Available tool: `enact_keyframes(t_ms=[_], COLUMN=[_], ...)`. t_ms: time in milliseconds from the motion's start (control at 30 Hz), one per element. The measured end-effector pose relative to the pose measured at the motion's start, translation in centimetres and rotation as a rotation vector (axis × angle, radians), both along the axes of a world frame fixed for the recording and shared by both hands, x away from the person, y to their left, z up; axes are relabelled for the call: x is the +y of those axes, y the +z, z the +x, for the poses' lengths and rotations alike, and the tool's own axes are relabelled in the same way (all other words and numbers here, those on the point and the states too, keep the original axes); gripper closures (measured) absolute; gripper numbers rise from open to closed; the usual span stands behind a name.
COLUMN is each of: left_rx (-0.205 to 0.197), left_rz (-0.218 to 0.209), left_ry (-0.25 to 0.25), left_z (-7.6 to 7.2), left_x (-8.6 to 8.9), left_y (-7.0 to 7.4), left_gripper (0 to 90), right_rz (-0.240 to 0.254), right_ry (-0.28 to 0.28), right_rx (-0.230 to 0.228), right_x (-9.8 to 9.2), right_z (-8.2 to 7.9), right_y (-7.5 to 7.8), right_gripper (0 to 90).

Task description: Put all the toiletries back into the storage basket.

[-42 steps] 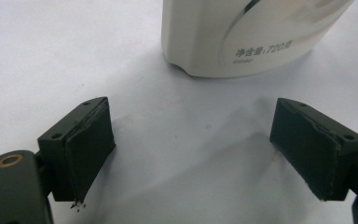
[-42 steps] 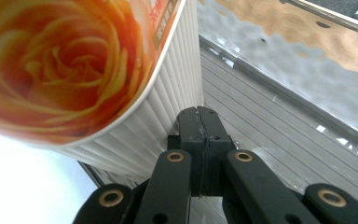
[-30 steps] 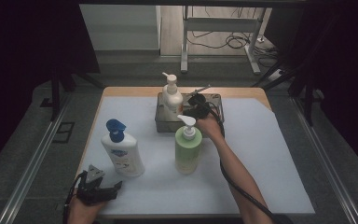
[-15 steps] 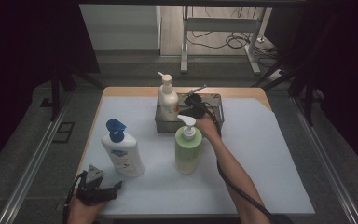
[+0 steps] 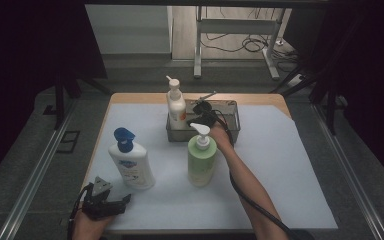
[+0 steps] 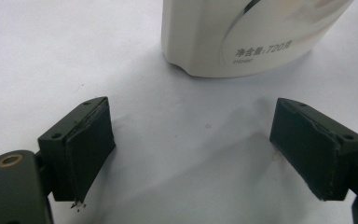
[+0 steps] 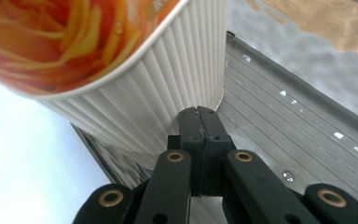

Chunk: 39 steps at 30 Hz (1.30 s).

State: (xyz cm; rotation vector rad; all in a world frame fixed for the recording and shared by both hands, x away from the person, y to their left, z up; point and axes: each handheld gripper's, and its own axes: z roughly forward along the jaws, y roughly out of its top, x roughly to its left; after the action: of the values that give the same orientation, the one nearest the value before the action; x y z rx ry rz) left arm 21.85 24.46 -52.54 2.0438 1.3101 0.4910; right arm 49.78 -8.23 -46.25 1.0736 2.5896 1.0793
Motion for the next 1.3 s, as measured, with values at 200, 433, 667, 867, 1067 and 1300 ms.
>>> enact_keyframes(t_ms=[200,433,667,867,1067,1300], left_rx=[0.0,0.0,0.0,0.0,0.0,0.0], left_rz=[-0.001,0.0,0.0,0.0,0.001,0.002], left_ry=[0.0,0.0,0.0,0.0,0.0,0.0], left_z=[0.0,0.0,0.0,0.0,0.0,0.0], left_x=[0.0,0.0,0.0,0.0,0.0,0.0], left_y=[0.0,0.0,0.0,0.0,0.0,0.0], left_gripper=[13.0,13.0,13.0,13.0,13.0,13.0], right_rz=[0.009,0.015,0.014,-0.001,0.013,0.01], right_ry=[0.018,0.027,0.023,0.027,0.028,0.011], right_rx=[0.0,0.001,0.001,-0.013,-0.024,-0.054], right_x=[0.3,0.7,0.8,0.7,0.2,-0.5], right_z=[-0.1,-0.2,-0.2,-0.3,-0.7,-1.3], right_y=[0.0,0.2,0.2,0.3,1.0,1.7], right_gripper=[89.9,89.9,89.9,87.4,78.0,61.4])
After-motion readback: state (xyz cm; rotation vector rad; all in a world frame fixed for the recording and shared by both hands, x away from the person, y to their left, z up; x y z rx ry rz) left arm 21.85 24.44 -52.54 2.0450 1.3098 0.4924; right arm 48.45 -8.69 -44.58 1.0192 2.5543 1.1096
